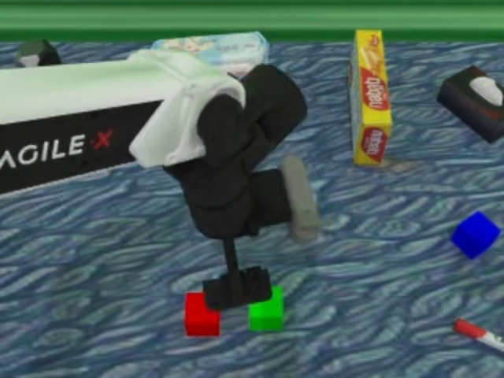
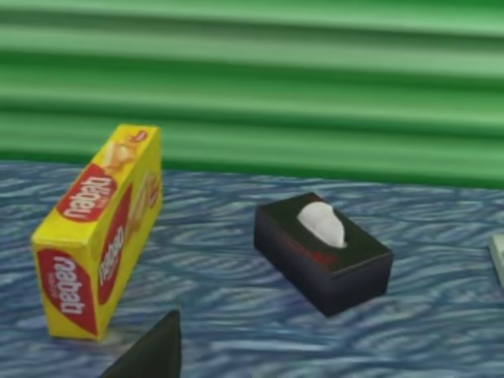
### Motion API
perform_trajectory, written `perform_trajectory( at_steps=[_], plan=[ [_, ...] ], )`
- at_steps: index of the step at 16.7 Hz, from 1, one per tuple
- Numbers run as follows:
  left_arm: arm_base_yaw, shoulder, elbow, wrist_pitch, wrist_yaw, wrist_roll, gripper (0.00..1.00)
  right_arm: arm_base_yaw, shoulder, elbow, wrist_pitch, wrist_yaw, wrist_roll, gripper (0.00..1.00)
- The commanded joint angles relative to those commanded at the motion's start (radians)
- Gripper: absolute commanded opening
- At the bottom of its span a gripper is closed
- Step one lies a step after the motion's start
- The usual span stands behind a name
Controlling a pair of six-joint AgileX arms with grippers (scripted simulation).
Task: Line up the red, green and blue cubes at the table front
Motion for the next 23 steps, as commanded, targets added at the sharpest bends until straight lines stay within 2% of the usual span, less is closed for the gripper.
perform_trajectory(
  at_steps=[4, 14, 19, 23],
  plan=[
    [0.151, -0.305, -0.244, 0.153, -0.010, -0.108, 1.00, 0.019, 0.316, 0.229, -0.163, 0.001, -0.079, 1.00],
    [0.593, -1.350, -1.045, 0.647, -0.009, -0.473, 1.00, 0.078, 1.333, 0.882, -0.660, 0.009, -0.318, 1.00],
    [0.725, -1.697, -1.268, 0.854, 0.001, -0.604, 1.00, 0.098, 1.670, 1.126, -0.828, 0.008, -0.400, 1.00],
    [0.773, -1.821, -1.332, 0.947, 0.007, -0.659, 1.00, 0.105, 1.789, 1.221, -0.886, 0.006, -0.430, 1.00]
  ],
)
